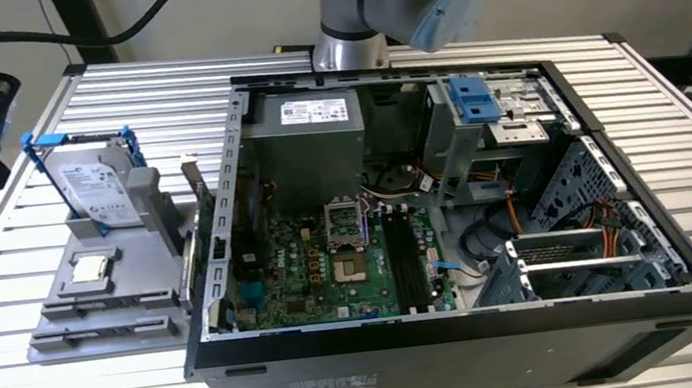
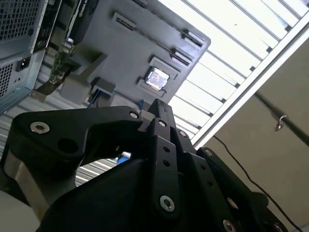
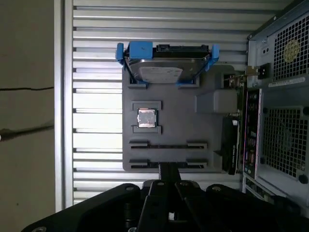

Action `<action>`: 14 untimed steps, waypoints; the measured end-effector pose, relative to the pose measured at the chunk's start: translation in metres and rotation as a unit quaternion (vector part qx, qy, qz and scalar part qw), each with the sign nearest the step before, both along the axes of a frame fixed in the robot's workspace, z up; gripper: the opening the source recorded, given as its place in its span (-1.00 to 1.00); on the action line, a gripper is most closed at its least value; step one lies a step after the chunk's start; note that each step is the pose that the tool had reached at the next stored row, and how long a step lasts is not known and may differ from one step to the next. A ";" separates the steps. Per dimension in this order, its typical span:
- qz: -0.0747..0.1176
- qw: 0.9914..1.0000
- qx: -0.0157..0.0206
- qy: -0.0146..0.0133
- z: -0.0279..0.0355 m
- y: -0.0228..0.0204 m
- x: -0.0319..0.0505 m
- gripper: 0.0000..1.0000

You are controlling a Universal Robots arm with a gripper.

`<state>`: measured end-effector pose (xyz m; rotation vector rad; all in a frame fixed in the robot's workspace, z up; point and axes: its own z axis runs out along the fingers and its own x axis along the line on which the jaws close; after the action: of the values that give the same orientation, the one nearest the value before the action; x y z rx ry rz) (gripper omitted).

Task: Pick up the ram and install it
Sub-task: 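Reach for the ram, then pick up the ram and move it above insertion slot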

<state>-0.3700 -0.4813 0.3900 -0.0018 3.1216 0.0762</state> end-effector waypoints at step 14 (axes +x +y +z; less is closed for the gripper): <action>0.000 1.000 0.000 0.000 -0.0011 -0.0296 0.0000 -1.00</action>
<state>-0.3700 -0.5109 0.3889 -0.0017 3.1216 0.0762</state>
